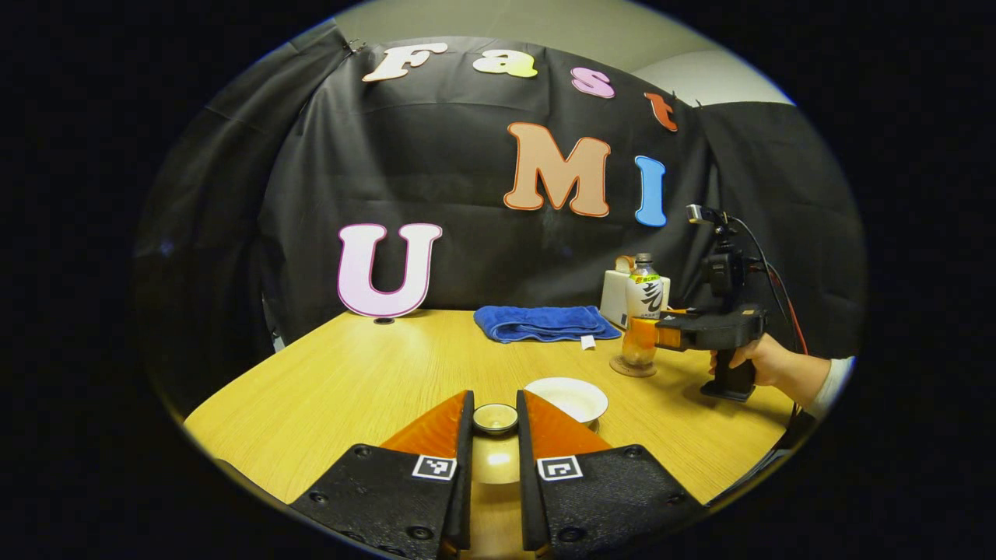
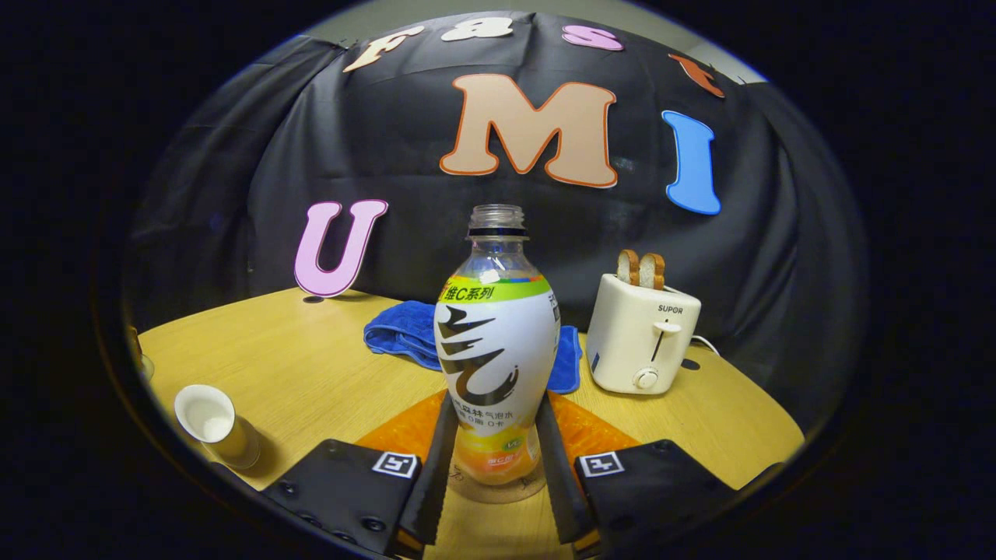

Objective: Open the teacup lid with one hand, grasp the water bottle and pour water into the teacup with the other hand; after pouring, place the water bottle on the coaster and then close the teacup lid.

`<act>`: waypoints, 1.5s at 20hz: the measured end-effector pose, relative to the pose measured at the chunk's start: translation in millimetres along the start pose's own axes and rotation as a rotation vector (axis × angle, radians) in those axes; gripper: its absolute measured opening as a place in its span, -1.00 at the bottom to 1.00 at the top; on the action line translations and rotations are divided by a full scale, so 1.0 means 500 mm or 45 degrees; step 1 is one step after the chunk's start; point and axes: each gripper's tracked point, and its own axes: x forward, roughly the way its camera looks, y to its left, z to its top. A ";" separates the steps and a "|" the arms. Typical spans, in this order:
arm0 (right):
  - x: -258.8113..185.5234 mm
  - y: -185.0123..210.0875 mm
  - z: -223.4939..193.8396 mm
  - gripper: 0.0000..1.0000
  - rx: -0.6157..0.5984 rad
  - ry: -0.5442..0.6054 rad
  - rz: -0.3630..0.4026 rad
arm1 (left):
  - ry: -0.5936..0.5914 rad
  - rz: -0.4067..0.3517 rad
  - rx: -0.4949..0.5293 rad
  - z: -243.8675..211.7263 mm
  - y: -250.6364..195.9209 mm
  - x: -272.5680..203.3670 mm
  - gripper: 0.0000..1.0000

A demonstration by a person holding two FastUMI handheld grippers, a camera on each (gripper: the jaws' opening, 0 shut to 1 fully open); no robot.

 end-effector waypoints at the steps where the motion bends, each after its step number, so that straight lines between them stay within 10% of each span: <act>1: 0.005 -0.005 -0.002 0.19 0.014 -0.007 -0.012 | 0.001 -0.003 0.002 -0.002 -0.002 0.000 -0.53; 19: 0.002 -0.006 -0.028 0.43 0.120 0.014 -0.036 | 0.004 -0.006 0.008 -0.004 -0.006 -0.003 -0.53; 23: -0.018 0.007 -0.026 0.95 0.084 -0.008 -0.014 | 0.000 -0.013 0.027 0.002 -0.008 0.003 -0.53; 30: -0.085 -0.001 -0.013 0.98 0.089 -0.072 0.000 | -0.006 -0.071 0.065 0.026 -0.040 0.043 -0.53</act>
